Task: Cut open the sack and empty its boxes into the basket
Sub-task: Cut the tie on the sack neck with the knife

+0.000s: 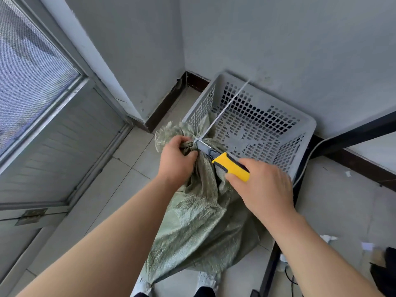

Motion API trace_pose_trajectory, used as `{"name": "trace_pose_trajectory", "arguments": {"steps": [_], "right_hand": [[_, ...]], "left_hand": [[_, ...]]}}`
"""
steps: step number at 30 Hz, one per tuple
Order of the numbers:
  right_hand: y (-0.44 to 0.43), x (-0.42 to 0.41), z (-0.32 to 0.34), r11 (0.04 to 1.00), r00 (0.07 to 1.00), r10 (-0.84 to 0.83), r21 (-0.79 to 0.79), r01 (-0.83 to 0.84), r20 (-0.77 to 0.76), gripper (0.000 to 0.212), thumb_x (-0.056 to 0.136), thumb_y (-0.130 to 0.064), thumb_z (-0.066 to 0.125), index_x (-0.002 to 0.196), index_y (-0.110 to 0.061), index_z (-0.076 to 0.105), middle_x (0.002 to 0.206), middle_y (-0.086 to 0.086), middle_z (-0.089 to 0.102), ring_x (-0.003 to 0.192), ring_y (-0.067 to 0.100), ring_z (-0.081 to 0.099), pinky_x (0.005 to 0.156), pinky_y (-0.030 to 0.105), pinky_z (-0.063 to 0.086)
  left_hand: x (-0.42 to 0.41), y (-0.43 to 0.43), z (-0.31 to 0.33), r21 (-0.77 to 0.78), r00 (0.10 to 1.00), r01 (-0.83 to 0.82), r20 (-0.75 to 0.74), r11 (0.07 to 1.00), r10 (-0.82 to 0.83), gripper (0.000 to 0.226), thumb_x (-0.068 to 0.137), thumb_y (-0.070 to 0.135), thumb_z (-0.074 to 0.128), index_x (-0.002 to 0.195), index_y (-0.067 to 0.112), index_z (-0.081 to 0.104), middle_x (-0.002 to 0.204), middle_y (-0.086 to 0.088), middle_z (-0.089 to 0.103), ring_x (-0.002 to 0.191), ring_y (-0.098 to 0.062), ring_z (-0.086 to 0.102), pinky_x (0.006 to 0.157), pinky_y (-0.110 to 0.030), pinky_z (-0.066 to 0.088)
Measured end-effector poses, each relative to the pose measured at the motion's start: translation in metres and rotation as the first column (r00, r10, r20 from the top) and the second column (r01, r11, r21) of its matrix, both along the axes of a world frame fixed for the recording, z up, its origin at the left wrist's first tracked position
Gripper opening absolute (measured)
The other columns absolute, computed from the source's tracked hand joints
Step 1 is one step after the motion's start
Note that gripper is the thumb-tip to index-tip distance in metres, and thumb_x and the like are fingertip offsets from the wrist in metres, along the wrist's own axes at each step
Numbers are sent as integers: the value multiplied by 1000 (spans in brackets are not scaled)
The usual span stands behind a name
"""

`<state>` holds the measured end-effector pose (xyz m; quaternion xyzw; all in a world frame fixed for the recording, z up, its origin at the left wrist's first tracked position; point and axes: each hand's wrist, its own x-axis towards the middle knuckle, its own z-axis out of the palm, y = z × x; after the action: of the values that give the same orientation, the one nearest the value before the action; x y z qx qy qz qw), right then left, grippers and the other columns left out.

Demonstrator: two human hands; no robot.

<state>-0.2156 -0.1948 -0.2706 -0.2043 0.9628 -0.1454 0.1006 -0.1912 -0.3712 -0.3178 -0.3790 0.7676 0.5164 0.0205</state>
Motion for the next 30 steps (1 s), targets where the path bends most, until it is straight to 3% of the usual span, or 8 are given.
{"name": "trace_pose_trajectory", "arguments": {"steps": [3, 7, 9, 12, 14, 20, 25, 30], "right_hand": [[1, 7, -5, 997, 976, 51, 74, -36, -213, 39, 70, -40, 81, 98, -15, 72, 78, 1, 73, 61, 26, 67, 52, 27, 32], [1, 10, -11, 1000, 974, -1, 27, 8, -228, 38, 65, -34, 86, 94, -12, 74, 74, 3, 74, 55, 27, 67, 50, 26, 34], [1, 8, -10, 998, 986, -66, -28, 62, -151, 33, 74, -39, 78, 98, -16, 73, 77, 4, 73, 64, 30, 67, 56, 29, 33], [0, 3, -12, 982, 983, -137, -113, 150, 119, 27, 82, -50, 66, 80, -23, 68, 61, 0, 63, 61, 22, 58, 54, 31, 37], [-2, 0, -15, 968, 964, -150, -167, 189, 221, 33, 80, -52, 66, 72, -20, 64, 55, 2, 57, 56, 22, 54, 51, 33, 37], [-3, 3, -14, 935, 937, -195, -234, 268, 291, 29, 78, -52, 68, 80, -24, 70, 65, -1, 67, 61, 19, 60, 57, 38, 50], [2, -1, -11, 913, 894, -207, -250, 322, 397, 27, 74, -55, 67, 83, -29, 69, 72, -5, 70, 66, 17, 67, 66, 42, 54], [6, -5, -11, 861, 849, -176, -341, 378, 498, 37, 60, -65, 64, 88, -39, 67, 74, -9, 72, 70, 17, 68, 68, 49, 58]], "left_hand": [[-5, -1, 1, -119, 1000, 9, -12, 993, -10, 14, 86, 5, 64, 95, 12, 57, 86, -2, 60, 60, -8, 52, 50, -18, 44], [-7, 5, 0, -71, 999, -48, -20, 996, 46, 12, 84, 4, 64, 90, 10, 56, 77, 0, 58, 54, -9, 51, 39, -13, 40], [-5, 9, 1, 82, 993, -116, -13, 990, 118, 12, 84, 6, 67, 89, 10, 57, 74, -1, 60, 54, -12, 55, 43, -14, 47], [-2, 11, 1, 350, 965, -260, 55, 900, 257, 14, 86, 10, 68, 84, 17, 57, 84, -13, 68, 67, -27, 67, 68, -42, 61], [1, 12, -1, 392, 960, -278, 73, 877, 272, 10, 88, 11, 65, 87, 18, 58, 90, -18, 70, 75, -32, 69, 74, -56, 59], [0, 8, 4, 307, 999, -27, -21, 951, 35, 19, 96, 17, 52, 113, 22, 58, 101, -13, 71, 91, -35, 70, 83, -53, 56], [2, 1, 7, 419, 999, 51, -30, 907, -42, 8, 98, 18, 51, 99, 23, 58, 109, -23, 68, 89, -33, 67, 89, -59, 52], [3, -1, 7, 434, 997, 54, -71, 899, -25, 5, 97, 20, 55, 97, 24, 56, 93, -10, 68, 81, -27, 66, 86, -57, 54]]}}
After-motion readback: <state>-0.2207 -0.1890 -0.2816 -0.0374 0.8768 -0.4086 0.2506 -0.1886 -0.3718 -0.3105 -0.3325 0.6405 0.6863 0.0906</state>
